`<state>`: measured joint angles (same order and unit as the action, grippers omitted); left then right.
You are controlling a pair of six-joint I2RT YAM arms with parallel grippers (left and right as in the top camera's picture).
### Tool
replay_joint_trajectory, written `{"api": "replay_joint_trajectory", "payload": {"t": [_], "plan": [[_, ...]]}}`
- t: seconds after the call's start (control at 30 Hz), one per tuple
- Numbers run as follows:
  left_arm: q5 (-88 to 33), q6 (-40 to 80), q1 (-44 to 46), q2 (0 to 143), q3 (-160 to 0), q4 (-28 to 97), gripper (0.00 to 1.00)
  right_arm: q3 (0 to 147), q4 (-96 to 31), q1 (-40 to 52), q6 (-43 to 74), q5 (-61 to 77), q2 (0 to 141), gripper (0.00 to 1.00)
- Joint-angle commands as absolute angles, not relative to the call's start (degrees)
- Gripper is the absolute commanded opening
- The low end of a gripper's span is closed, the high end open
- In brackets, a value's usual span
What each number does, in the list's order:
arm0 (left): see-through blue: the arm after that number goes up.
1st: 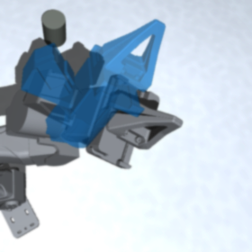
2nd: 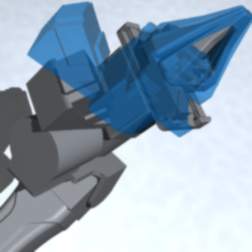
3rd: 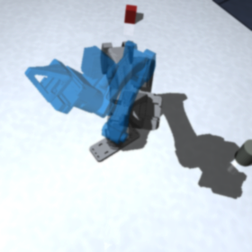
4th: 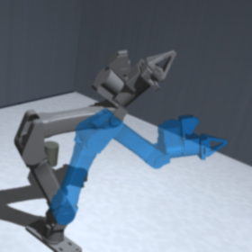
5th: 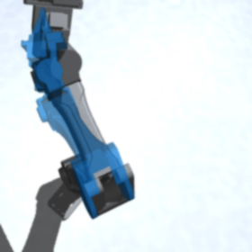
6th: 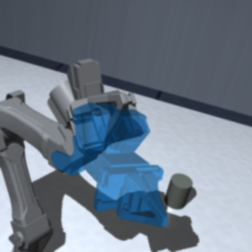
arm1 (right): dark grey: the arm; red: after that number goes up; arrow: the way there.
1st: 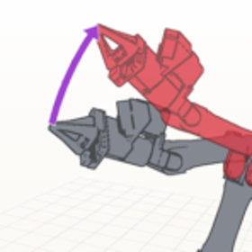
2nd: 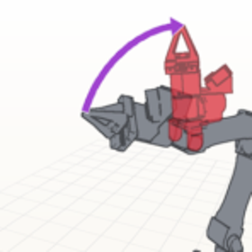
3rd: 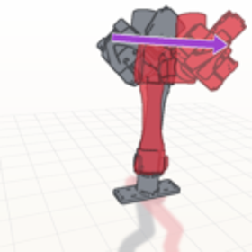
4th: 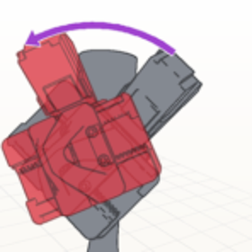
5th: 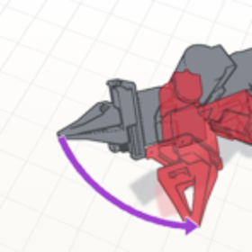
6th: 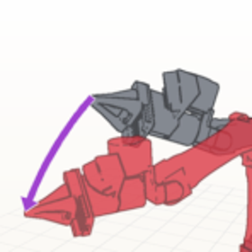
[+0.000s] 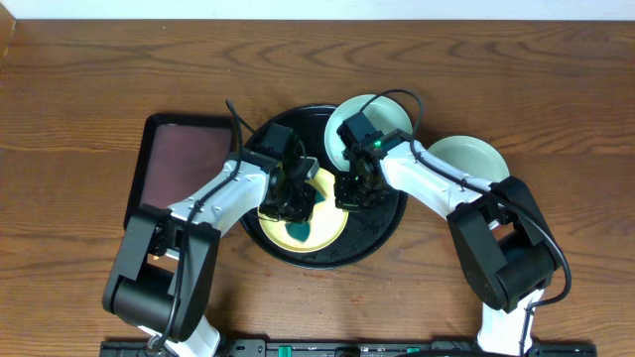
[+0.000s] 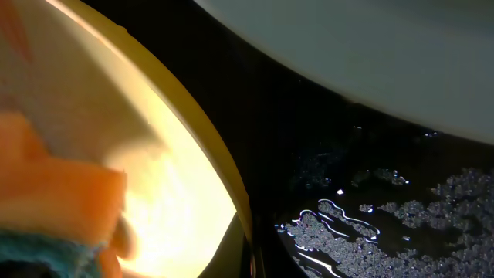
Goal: Clean dirty plates on tray and stack at the side
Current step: 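Continue scrubbing the yellow plate face with the left gripper's sponge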
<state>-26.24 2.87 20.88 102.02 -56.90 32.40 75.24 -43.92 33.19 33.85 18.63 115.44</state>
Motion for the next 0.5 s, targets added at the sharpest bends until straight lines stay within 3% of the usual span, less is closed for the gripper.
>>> {"api": "replay_joint_trajectory", "payload": {"t": [0.0, 0.27, 0.47], "plan": [[-25.21, 2.11, 19.11, 102.76, -56.66, 30.76, 0.08, 76.05, -43.94, 33.19, 33.56, 17.65, 116.60, 0.01], [-9.26, 2.22, 16.73, 102.76, -56.58, 21.63, 0.08, 76.05, -43.88, 33.19, 33.56, 18.06, 116.60, 0.01], [-7.94, 4.32, 16.86, 102.76, -56.58, 24.03, 0.08, 76.05, -43.94, 32.99, 33.32, 18.09, 116.60, 0.01]]}}
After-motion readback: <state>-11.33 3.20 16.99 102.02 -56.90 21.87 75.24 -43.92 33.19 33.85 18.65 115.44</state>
